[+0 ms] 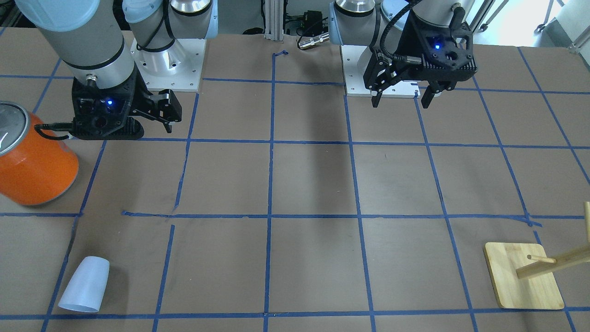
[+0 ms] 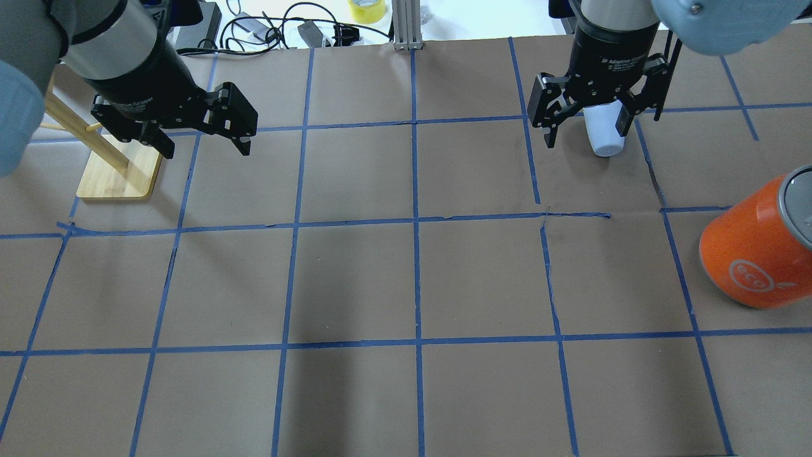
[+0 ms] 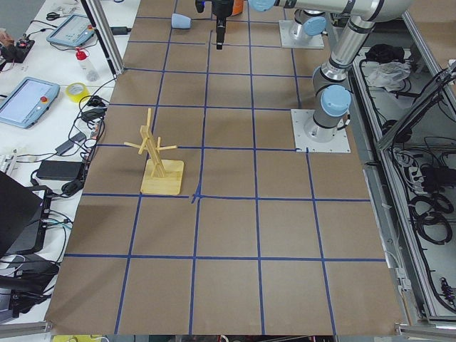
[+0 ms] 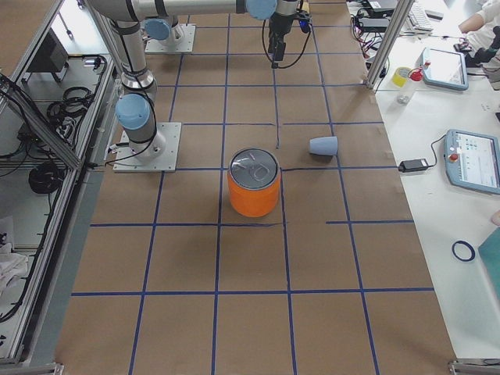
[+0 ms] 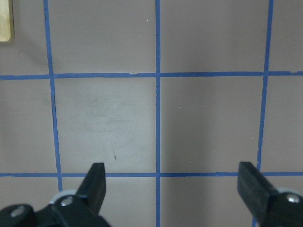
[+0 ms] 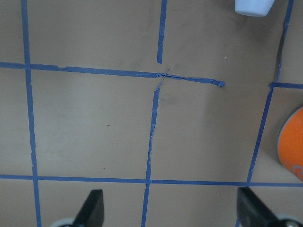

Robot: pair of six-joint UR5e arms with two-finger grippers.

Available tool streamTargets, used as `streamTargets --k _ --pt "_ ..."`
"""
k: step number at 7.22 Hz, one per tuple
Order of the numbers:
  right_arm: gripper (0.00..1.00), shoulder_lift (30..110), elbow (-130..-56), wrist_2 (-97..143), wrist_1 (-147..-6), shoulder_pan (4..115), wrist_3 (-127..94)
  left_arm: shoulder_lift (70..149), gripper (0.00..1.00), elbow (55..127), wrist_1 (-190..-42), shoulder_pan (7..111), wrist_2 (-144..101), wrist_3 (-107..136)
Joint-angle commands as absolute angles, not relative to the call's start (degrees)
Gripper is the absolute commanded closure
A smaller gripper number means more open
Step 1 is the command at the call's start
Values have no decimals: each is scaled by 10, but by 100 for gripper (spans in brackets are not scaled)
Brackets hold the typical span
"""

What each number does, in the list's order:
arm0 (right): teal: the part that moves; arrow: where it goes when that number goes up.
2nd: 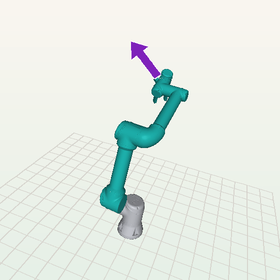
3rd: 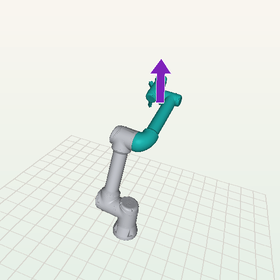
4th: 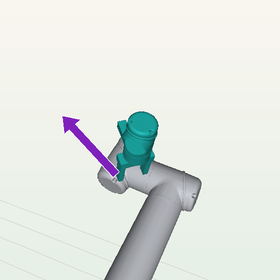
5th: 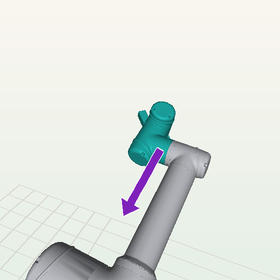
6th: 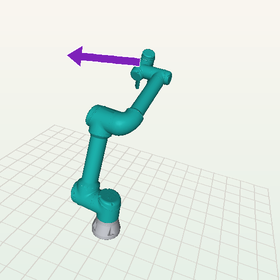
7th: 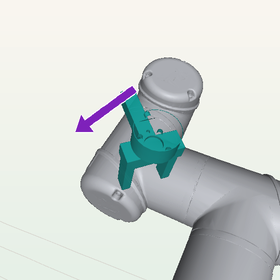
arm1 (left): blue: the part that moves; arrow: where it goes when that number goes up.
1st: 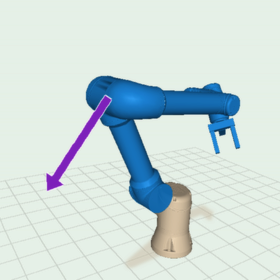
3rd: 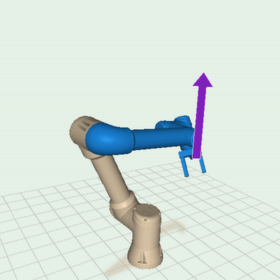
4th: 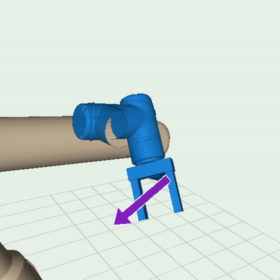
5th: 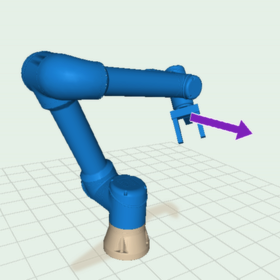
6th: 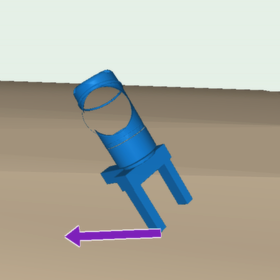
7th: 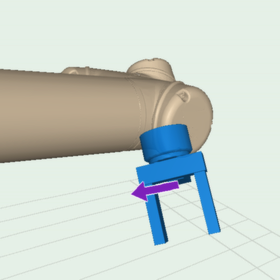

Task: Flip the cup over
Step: 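Move the right gripper over the upside-down light-blue cup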

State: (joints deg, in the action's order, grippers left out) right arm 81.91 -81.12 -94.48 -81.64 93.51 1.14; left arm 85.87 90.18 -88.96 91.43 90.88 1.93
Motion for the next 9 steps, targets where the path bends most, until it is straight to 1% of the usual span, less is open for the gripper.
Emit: streamTargets --k 1,3,4,9 --pt "0 819 -811 -948 -817 935 11 859 0 902 -890 914 909 19" --pt "0 820 -809 -953 -830 934 18 859 0 902 -890 914 909 19" --pt "0 820 -809 -967 -882 934 17 859 0 902 -889 914 910 19" --pt "0 825 -820 -962 -869 930 16 859 0 901 -889 913 910 19"
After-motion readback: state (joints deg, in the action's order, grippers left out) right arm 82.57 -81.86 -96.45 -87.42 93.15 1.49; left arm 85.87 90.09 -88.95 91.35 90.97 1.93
